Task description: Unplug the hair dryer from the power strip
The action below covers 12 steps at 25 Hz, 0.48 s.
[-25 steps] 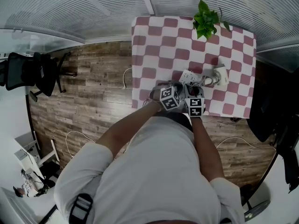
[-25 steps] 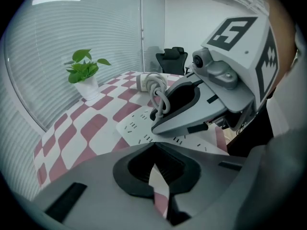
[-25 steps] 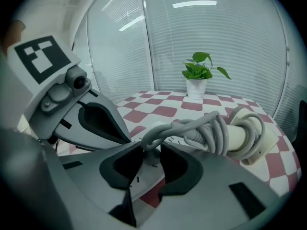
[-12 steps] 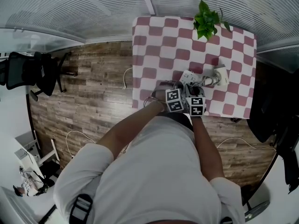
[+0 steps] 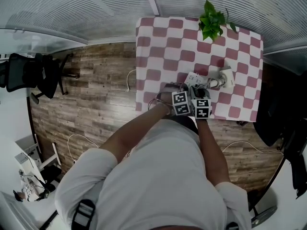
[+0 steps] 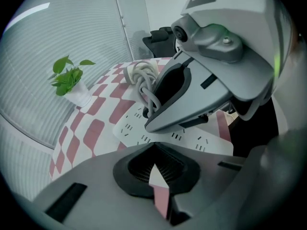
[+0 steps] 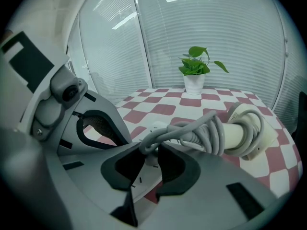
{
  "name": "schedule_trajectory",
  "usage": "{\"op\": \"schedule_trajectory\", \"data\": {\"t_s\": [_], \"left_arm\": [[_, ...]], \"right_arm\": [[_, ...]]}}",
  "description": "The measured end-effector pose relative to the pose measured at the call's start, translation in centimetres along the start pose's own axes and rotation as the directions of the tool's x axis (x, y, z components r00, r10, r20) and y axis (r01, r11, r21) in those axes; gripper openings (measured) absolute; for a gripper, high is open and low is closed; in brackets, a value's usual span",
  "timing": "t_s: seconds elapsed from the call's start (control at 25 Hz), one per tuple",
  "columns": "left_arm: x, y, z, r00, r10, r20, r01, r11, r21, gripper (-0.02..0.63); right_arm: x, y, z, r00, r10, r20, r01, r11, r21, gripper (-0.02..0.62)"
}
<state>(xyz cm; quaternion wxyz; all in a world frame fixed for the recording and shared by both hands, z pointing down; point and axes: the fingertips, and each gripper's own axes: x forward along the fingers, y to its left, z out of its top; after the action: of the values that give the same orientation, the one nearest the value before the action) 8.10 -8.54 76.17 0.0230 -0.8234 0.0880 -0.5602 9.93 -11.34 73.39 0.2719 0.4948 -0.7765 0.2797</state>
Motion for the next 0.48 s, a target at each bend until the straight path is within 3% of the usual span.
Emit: {"op": "schedule_trajectory", "data": {"t_s": [0.48], "left_arm": [[0.17, -0.05, 0.1, 1.0, -0.01, -0.028, 0.01, 1.0, -0.003, 0.029]], "right_arm": [[-0.37, 0.01, 0.05, 1.0, 0.004, -0.015, -0.004, 1.0, -0.01, 0.094]]}}
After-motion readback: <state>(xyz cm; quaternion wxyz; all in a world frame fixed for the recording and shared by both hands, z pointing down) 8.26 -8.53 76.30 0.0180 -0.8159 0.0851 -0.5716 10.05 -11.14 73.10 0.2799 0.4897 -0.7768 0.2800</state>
